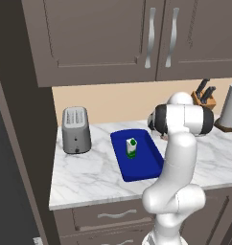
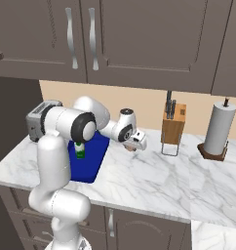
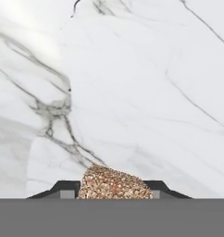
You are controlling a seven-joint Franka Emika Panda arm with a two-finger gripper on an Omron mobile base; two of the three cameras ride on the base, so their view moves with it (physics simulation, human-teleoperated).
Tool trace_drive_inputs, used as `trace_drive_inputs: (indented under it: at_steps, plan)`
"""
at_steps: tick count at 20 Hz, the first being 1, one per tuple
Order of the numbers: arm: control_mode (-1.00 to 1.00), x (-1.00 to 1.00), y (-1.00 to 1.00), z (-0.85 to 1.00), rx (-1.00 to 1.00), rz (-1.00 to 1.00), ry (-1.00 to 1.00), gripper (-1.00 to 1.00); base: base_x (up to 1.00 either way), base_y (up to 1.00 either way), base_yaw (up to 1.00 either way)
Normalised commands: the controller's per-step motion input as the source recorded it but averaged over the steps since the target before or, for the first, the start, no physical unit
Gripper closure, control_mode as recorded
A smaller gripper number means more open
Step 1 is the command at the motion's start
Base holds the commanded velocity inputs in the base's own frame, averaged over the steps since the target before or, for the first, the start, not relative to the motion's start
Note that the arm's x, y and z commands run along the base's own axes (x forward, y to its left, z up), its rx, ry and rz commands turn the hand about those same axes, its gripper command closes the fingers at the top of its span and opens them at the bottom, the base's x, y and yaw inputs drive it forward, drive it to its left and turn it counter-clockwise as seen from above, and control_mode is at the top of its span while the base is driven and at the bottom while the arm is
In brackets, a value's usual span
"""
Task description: Take out the milk from the fridge and place it on the tray on the counter. Then take the sugar cube near the tray and place it in the tray.
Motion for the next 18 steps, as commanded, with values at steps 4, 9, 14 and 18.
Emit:
trace_drive_inputs:
  at_steps: [4,9,14,18]
  plan:
    - [-1.00,-0.42,0.00,0.15,0.02,0.00,0.04,1.00,0.00,0.00,0.00]
    - [-1.00,-0.88,-0.01,0.03,0.02,0.02,0.00,1.00,0.00,0.00,0.00]
    - [-1.00,-1.00,0.00,0.25,0.01,0.13,-0.06,1.00,0.00,0.00,0.00]
    - [-1.00,-1.00,0.00,0.63,0.00,0.06,0.00,1.00,0.00,0.00,0.00]
